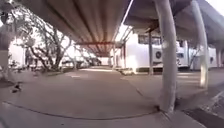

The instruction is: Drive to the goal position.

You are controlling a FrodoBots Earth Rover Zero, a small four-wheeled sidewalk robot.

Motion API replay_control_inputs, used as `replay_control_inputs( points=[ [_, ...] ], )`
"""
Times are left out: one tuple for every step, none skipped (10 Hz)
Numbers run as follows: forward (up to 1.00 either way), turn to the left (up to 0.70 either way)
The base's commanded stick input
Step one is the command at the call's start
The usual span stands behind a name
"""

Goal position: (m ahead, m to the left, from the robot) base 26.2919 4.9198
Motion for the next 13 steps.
replay_control_inputs(
  points=[
    [0.85, 0.0],
    [0.85, 0.0],
    [0.85, 0.0],
    [0.85, 0.0],
    [0.85, 0.0],
    [0.85, 0.0],
    [0.85, 0.0],
    [0.85, 0.0],
    [0.85, 0.0],
    [0.85, 0.0],
    [0.85, 0.0],
    [0.85, 0.0],
    [0.85, 0.0]
  ],
)
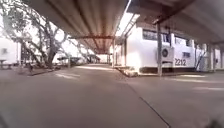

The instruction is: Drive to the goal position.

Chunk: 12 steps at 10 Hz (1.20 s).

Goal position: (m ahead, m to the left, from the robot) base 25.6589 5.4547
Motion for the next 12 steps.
replay_control_inputs(
  points=[
    [0.85, 0.0],
    [0.85, 0.0],
    [0.85, 0.0],
    [0.85, 0.0],
    [0.85, 0.0],
    [0.85, 0.0],
    [0.85, 0.0],
    [0.85, 0.0],
    [0.85, 0.0],
    [0.85, 0.0],
    [0.85, 0.0],
    [0.85, 0.0]
  ],
)
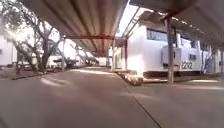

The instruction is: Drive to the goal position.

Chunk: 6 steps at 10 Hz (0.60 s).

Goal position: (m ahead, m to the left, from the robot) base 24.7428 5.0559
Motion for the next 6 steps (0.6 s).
replay_control_inputs(
  points=[
    [0.85, 0.0],
    [0.85, 0.11],
    [0.85, 0.34],
    [0.85, 0.34],
    [0.85, 0.21],
    [0.85, 0.0]
  ],
)
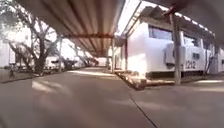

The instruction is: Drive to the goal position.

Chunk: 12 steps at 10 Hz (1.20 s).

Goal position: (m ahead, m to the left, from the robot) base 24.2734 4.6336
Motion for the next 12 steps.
replay_control_inputs(
  points=[
    [0.85, 0.0],
    [0.85, 0.0],
    [0.85, 0.0],
    [0.85, 0.0],
    [0.85, 0.0],
    [0.85, 0.0],
    [0.85, 0.0],
    [0.85, 0.0],
    [0.85, 0.0],
    [0.85, 0.0],
    [0.85, 0.0],
    [0.85, 0.0]
  ],
)
